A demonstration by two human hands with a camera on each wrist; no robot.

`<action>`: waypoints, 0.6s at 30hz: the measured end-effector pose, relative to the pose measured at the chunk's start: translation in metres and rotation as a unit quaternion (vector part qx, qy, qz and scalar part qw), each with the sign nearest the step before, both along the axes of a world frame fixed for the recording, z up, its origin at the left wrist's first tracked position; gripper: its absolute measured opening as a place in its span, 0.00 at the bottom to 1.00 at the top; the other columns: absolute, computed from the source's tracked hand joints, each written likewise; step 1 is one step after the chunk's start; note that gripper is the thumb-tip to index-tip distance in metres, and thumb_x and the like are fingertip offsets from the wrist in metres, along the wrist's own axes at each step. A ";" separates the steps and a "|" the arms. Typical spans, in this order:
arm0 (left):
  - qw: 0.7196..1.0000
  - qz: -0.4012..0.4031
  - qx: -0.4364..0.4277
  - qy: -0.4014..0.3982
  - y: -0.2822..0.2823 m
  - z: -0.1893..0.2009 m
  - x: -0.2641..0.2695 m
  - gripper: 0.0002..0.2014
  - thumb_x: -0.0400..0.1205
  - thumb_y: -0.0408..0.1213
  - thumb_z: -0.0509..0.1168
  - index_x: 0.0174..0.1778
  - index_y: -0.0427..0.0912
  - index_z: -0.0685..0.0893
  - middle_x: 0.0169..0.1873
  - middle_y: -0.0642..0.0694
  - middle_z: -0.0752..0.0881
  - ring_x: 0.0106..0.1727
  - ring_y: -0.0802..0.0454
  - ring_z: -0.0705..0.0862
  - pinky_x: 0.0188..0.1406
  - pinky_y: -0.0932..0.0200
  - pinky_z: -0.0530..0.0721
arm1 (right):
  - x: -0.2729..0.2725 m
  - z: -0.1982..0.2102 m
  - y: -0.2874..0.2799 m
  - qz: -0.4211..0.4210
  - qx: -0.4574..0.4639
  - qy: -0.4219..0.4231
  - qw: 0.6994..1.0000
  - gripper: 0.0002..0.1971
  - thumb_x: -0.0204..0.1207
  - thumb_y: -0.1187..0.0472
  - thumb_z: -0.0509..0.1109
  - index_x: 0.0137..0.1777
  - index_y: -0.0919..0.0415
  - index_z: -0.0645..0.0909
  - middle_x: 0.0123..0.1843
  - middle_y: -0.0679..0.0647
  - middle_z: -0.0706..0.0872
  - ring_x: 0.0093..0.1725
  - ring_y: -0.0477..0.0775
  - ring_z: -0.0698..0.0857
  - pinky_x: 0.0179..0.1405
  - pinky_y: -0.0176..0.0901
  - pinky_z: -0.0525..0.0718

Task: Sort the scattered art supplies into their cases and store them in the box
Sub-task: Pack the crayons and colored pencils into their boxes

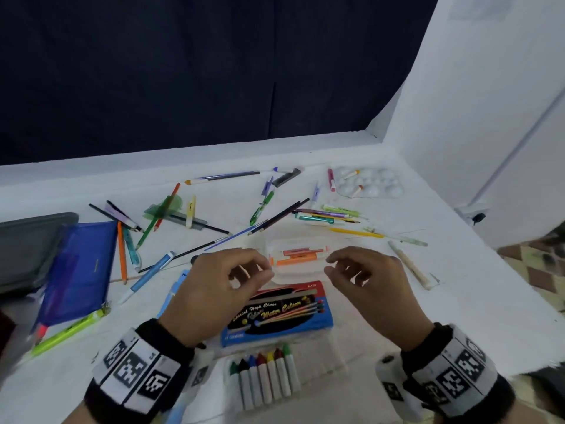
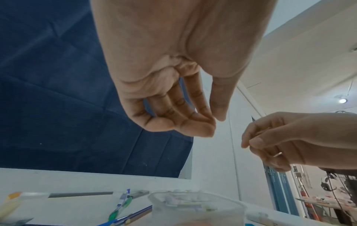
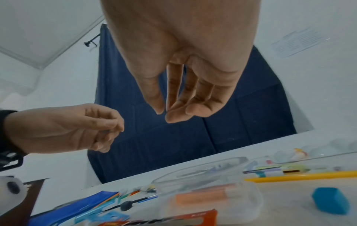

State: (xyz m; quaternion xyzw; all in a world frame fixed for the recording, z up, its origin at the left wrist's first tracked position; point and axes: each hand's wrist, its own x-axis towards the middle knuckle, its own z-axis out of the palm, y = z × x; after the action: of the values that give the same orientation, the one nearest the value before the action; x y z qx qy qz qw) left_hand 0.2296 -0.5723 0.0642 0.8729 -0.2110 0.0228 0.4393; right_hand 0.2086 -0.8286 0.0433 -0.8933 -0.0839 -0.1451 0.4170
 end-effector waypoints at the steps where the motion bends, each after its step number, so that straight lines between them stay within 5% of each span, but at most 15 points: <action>1: 1.000 0.000 -0.006 0.005 -0.003 0.000 0.005 0.02 0.79 0.44 0.73 0.42 0.57 0.89 0.37 0.60 0.89 0.40 0.55 0.87 0.40 0.67 0.83 | 0.001 0.000 -0.007 -0.014 0.003 0.004 1.000 0.04 0.75 0.60 0.78 0.47 0.50 0.88 0.35 0.41 0.87 0.36 0.47 0.87 0.33 0.34 0.83; 6: 1.000 0.002 -0.003 0.004 -0.023 -0.001 0.035 0.01 0.79 0.45 0.74 0.43 0.58 0.89 0.36 0.58 0.89 0.42 0.55 0.87 0.40 0.68 0.82 | 0.019 -0.006 -0.047 -0.055 0.036 0.028 0.997 0.08 0.75 0.61 0.77 0.44 0.45 0.86 0.34 0.46 0.86 0.33 0.51 0.87 0.34 0.49 0.85; 12: 0.998 -0.003 0.058 0.012 -0.053 -0.002 0.081 0.03 0.80 0.45 0.73 0.47 0.60 0.88 0.39 0.59 0.86 0.45 0.55 0.85 0.42 0.69 0.78 | 0.073 -0.004 -0.099 -0.026 -0.014 0.048 0.998 0.05 0.76 0.60 0.76 0.48 0.48 0.85 0.34 0.45 0.86 0.37 0.44 0.86 0.35 0.27 0.77; 18: 0.984 -0.037 0.174 0.005 -0.091 -0.006 0.142 0.03 0.82 0.48 0.71 0.50 0.60 0.88 0.42 0.58 0.86 0.45 0.59 0.84 0.46 0.61 0.83 | 0.143 -0.010 -0.152 0.023 -0.113 0.045 0.992 0.07 0.77 0.60 0.74 0.53 0.50 0.84 0.42 0.42 0.87 0.43 0.45 0.85 0.44 0.37 0.82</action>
State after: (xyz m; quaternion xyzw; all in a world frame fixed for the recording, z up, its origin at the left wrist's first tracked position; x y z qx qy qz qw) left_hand 0.3720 -0.6633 0.0581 0.9278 -0.2418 -0.0355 0.2820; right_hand 0.3519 -0.9810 0.0336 -0.9383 -0.1019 -0.0848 0.3195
